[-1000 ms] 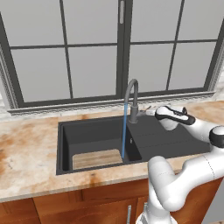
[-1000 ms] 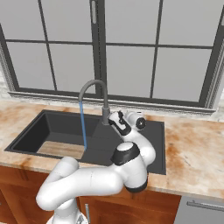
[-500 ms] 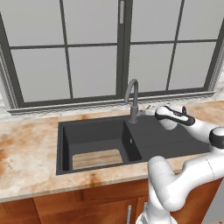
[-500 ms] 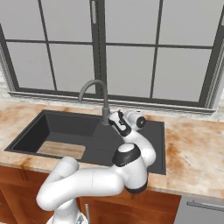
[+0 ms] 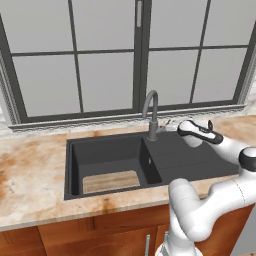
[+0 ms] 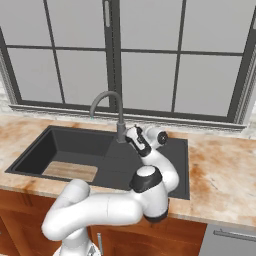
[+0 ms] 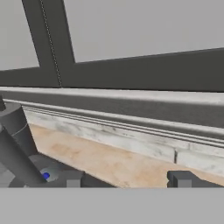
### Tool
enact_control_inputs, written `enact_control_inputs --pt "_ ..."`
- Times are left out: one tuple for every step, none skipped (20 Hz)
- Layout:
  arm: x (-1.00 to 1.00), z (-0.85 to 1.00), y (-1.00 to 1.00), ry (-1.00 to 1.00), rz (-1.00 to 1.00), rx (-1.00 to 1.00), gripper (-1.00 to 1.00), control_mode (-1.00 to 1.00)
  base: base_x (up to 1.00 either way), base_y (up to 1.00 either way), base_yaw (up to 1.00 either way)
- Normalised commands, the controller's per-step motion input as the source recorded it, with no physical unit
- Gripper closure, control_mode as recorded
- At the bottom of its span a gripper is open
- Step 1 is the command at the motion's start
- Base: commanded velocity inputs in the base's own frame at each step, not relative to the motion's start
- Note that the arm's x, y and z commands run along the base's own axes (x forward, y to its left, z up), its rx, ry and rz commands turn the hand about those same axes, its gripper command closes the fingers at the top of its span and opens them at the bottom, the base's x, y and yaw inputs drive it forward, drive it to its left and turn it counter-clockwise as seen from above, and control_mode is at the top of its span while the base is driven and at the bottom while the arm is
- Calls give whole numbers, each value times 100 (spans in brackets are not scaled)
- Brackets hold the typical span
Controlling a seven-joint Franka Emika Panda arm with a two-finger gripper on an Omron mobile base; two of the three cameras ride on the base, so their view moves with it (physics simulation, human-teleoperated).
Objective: Turn on the sink faucet with hot water and rinse the cutting board for ten seconds, then turn off the faucet. Push the cutting board to reach the water if necessary.
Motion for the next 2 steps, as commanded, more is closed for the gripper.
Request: enact_control_inputs --pt "0 0 60 0 3 0 -100 -100 0 0 0" --pt "0 0 57 0 2 0 -100 -100 0 0 0"
